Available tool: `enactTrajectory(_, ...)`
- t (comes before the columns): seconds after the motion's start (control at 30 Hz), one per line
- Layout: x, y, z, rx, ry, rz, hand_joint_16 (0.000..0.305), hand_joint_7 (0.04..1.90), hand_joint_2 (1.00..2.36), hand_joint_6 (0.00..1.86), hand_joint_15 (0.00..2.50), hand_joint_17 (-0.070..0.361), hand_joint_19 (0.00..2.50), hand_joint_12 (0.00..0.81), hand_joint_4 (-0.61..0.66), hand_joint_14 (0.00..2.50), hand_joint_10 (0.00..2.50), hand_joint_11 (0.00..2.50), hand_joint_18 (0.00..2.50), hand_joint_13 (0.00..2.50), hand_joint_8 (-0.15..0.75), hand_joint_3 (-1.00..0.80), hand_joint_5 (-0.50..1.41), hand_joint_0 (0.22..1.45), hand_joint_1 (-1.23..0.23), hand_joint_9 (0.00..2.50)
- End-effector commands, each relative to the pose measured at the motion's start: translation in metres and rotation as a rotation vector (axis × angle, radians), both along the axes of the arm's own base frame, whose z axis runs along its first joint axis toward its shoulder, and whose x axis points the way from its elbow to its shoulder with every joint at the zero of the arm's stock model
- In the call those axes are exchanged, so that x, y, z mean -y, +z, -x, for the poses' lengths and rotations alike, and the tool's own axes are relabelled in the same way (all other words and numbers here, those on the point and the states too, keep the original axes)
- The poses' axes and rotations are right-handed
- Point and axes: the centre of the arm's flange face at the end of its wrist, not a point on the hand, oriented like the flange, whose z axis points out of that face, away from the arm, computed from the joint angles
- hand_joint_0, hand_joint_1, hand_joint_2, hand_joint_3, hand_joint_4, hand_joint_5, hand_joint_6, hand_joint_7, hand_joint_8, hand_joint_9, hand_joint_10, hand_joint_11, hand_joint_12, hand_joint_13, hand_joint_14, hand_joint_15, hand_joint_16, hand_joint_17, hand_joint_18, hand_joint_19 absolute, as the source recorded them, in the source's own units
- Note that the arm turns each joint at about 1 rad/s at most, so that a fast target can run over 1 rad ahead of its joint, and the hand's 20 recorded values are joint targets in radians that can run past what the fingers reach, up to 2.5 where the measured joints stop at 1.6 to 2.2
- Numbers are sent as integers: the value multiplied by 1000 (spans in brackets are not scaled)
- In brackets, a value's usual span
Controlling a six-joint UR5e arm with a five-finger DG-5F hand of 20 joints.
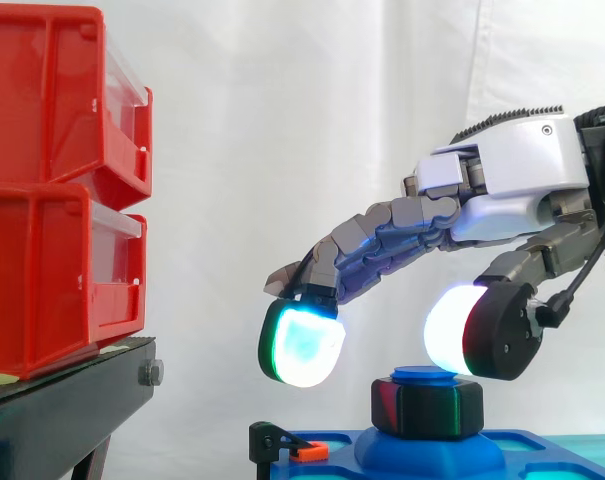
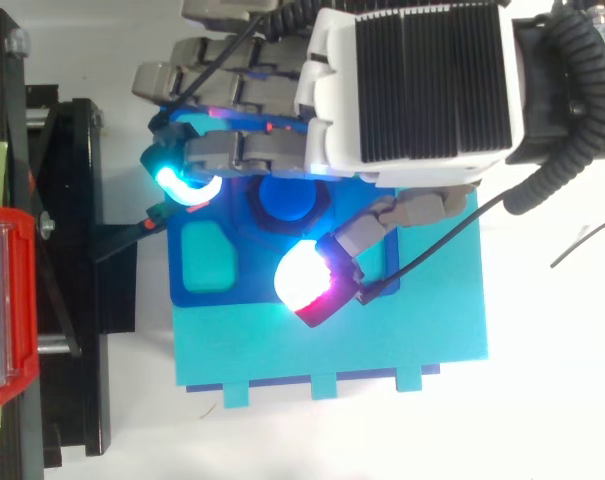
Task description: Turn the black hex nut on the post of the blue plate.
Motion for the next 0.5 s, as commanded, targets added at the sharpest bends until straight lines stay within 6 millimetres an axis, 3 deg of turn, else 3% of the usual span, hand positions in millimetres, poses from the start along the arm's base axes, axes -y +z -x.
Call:
enactTrajectory(0.0,-2,0,0,-2,2,-1,71,745,1000,502,61,160,165,409,116,3,0,0,71,223,235,-500,-266,346,-564,111)
enactTrajectory(0.47,-12,-3,2,-37,-4,6,71,968,1000,502,71,159,162,409,203,2,0,0,58,221,241,-500,-237,354,-447,113)
